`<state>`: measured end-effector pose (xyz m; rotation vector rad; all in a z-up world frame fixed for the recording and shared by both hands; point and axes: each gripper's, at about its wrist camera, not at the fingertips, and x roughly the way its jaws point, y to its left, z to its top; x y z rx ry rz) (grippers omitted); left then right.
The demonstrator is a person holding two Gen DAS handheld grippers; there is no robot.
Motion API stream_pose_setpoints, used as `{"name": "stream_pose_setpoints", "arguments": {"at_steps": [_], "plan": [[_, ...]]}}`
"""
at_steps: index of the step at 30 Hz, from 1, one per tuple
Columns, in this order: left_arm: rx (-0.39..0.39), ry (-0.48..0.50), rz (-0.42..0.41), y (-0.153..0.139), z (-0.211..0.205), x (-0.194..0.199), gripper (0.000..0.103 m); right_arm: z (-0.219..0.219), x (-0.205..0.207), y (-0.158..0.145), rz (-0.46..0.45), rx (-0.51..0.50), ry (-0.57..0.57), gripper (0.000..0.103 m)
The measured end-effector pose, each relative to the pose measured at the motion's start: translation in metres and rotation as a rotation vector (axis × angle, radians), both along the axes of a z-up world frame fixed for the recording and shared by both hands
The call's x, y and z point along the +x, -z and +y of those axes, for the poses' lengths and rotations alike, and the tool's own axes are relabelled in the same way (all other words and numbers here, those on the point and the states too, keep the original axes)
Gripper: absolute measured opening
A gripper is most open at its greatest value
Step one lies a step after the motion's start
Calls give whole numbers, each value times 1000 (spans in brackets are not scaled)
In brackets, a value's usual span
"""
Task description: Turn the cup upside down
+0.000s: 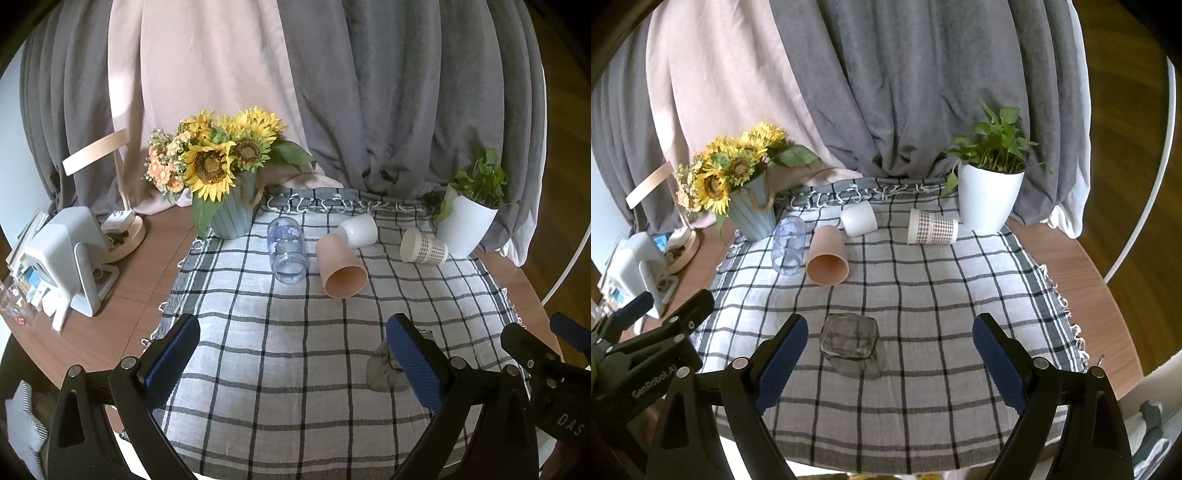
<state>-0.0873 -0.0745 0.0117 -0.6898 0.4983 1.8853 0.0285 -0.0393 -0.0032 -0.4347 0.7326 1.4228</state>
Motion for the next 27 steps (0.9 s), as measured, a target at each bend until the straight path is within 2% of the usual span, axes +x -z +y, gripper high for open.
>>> {"name": "stream_pose_setpoints", "arguments": {"at_steps": [27], "plan": [[1, -7, -6, 1, -1, -2, 103, 0, -2, 5, 5, -12, -4, 91]]}}
